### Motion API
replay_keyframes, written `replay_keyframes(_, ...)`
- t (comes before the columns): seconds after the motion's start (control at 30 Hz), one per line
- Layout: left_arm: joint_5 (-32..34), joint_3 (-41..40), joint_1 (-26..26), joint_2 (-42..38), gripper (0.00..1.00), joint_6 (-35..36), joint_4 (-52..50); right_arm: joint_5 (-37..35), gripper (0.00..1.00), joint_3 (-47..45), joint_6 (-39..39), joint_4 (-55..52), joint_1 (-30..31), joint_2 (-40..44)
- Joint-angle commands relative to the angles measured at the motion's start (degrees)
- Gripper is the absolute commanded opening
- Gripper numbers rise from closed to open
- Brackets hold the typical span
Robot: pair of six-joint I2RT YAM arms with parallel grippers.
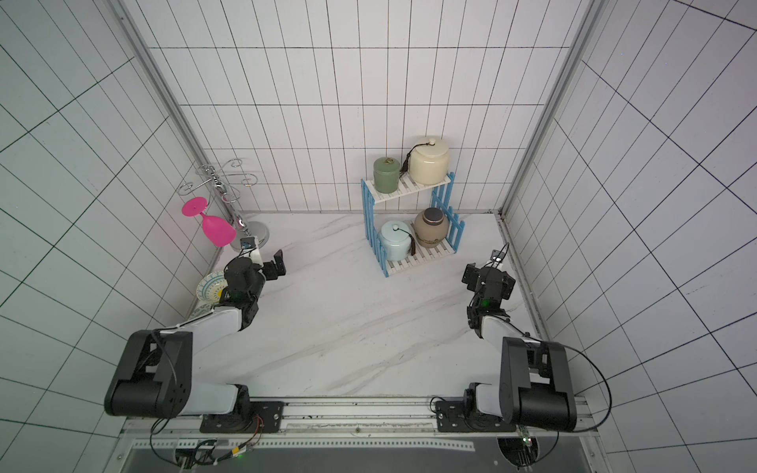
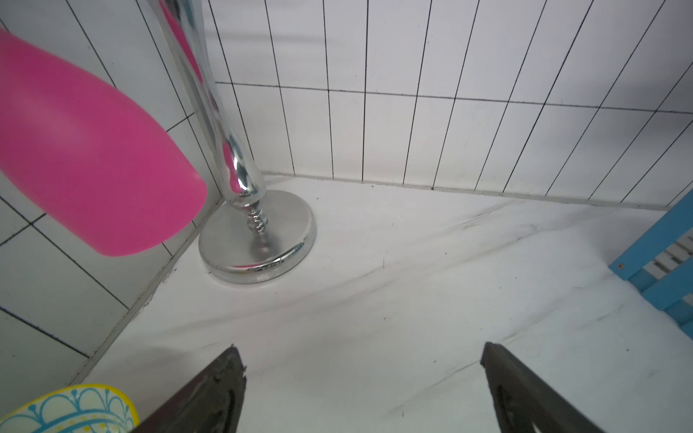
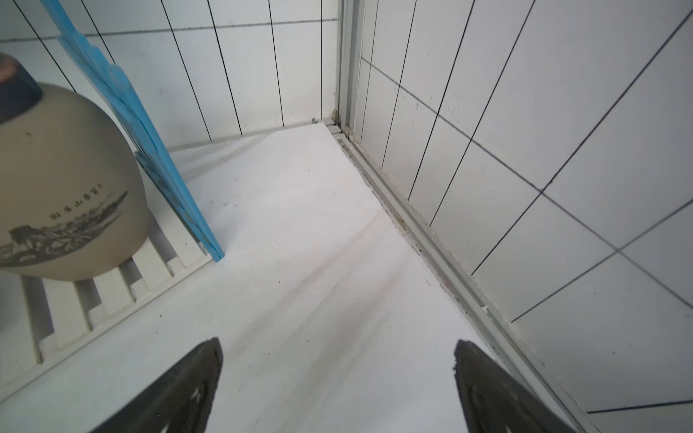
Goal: Remove the tea canisters from the shelf
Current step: Adjust the shelf at the center of the board.
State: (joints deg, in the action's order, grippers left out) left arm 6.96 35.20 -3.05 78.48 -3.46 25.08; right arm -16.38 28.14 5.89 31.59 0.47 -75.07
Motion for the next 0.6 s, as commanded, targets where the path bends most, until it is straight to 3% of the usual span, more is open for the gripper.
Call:
replay_keyframes(0.0,-1.32,6.38,-1.11,-3.05,0.99,-1.45,-17.17,-0.19,0.99,6.00,3.58,-11.54,0.46,3.33)
replay_keyframes(0.13,-1.34,14.57,-2.71,-5.53,0.98,-5.23,-34.28,-0.21,0.99,12.52,9.86,-21.71,0.09,5.09)
replay_keyframes(0.27,-8.18,16.85,-3.20,-8.48,0.99,-4.45,-39.97,2.03,0.99,18.16,17.72,-27.47,-1.57,3.70)
replay_keyframes(0.37,-14.49,15.86,-1.25,-10.40,0.99,-1.72,-39.31,5.55,0.99,22.01,16.74,-27.93,-1.79,0.60)
replay_keyframes(0.57,-14.36,15.22,0.54,-10.94,0.99,0.04,-40.37,13.28,0.96,35.18,7.58,-32.94,-1.79,-9.59)
